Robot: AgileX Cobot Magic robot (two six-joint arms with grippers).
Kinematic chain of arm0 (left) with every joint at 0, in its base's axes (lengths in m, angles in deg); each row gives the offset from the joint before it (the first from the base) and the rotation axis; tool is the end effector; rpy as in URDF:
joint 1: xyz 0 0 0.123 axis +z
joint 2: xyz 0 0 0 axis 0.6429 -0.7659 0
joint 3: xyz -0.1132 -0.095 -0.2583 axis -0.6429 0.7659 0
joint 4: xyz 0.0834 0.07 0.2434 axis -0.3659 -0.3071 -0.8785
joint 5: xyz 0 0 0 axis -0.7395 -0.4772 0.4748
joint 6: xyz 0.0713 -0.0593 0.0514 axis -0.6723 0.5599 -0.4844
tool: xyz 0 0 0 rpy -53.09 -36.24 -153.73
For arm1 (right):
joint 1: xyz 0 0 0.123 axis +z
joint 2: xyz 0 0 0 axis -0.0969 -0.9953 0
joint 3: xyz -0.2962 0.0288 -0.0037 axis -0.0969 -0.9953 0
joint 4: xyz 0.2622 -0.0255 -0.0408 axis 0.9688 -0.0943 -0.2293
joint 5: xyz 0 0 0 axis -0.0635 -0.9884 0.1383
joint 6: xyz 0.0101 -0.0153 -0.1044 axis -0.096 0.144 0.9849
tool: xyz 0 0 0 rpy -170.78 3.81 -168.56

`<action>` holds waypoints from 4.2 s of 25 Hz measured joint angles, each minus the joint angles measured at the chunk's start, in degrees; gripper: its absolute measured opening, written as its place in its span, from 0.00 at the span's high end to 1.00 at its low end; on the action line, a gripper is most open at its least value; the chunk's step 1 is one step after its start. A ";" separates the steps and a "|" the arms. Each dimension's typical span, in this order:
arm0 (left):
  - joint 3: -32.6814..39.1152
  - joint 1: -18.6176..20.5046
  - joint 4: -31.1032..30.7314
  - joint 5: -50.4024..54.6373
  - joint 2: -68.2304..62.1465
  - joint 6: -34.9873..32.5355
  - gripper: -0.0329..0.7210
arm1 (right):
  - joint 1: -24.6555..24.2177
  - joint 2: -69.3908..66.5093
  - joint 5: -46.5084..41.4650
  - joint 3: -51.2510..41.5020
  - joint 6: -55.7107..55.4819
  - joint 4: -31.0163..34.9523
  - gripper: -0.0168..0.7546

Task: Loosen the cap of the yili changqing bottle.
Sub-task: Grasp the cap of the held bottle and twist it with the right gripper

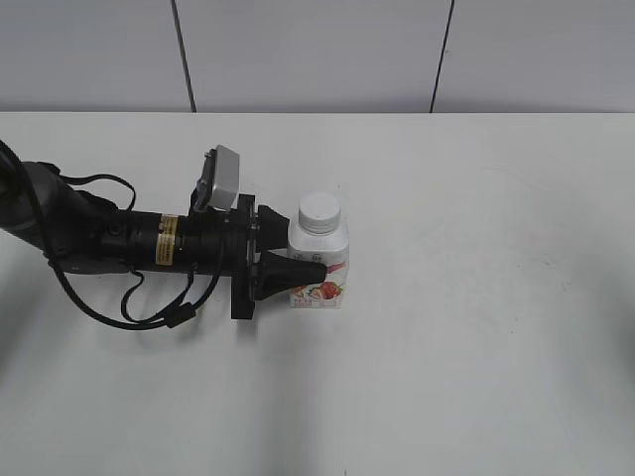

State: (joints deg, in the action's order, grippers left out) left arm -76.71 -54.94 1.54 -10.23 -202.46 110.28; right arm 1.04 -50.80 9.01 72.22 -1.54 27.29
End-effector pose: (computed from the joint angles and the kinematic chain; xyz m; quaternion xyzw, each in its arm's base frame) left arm 0.3581 -0.1978 0.0483 0.5370 0.5796 -0.4439 0.4228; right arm 0.1336 0.0200 0.3294 -0.0388 0.9359 0.1149 0.3307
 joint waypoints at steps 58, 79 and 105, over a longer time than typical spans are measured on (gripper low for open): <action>0.00 0.00 0.12 0.11 0.00 0.00 0.47 | 38.54 -80.02 -7.98 60.94 -41.58 -3.88 0.29; 0.00 0.00 0.12 0.11 0.04 0.00 0.47 | 38.54 -80.72 -8.10 60.24 -41.57 -3.87 0.47; 0.00 0.00 0.07 0.16 0.04 -0.04 0.47 | 38.54 -80.72 -8.10 60.24 12.24 -3.87 0.48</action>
State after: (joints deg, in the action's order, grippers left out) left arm -76.71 -54.94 1.60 -10.07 -202.42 110.23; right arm 39.58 -131.51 0.90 132.46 10.70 23.43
